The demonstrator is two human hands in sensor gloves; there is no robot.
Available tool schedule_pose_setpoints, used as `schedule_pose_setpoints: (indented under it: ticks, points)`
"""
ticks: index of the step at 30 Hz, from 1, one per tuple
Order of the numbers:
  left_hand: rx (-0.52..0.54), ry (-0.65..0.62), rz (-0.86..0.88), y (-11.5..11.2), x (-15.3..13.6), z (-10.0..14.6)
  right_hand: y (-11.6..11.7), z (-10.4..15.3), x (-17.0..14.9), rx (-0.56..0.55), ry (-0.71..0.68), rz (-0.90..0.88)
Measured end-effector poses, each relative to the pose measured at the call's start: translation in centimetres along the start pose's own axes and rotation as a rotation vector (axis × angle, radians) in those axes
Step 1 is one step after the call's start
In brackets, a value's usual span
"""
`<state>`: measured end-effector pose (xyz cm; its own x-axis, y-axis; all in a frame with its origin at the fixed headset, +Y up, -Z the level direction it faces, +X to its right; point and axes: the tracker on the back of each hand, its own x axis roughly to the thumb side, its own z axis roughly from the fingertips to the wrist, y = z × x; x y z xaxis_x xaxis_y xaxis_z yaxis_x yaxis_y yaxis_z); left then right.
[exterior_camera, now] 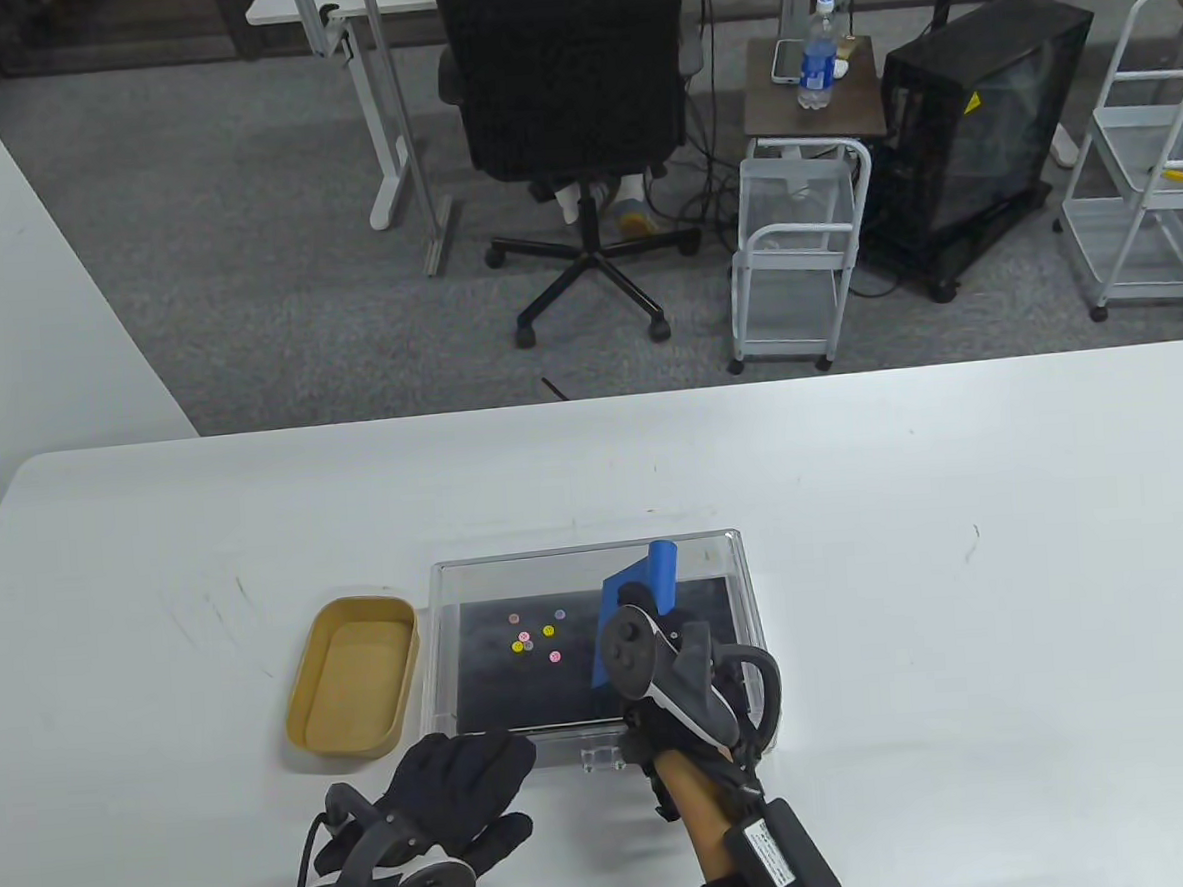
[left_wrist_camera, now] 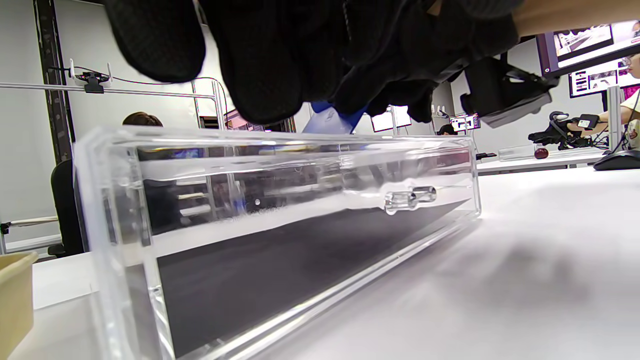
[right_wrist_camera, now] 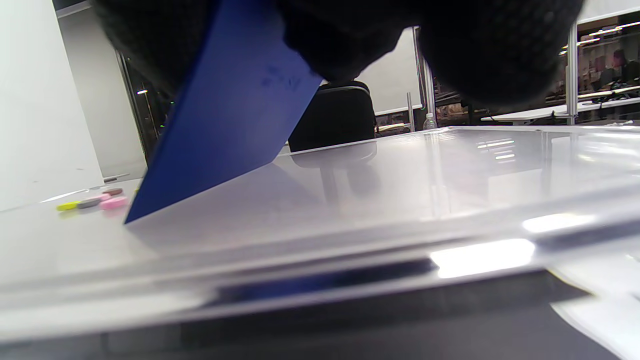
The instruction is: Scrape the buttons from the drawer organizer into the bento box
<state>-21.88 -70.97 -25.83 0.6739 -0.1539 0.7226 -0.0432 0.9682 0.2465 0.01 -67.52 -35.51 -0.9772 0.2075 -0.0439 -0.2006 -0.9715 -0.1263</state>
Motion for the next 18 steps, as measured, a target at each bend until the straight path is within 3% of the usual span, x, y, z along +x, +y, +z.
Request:
schedule_pose_setpoints:
  ticks: [18]
  points:
    - [-0.002,-0.015,-0.008,0.0,0.2,0.0,0.6,-1.4,4.6,0.058,-0.074,0.010]
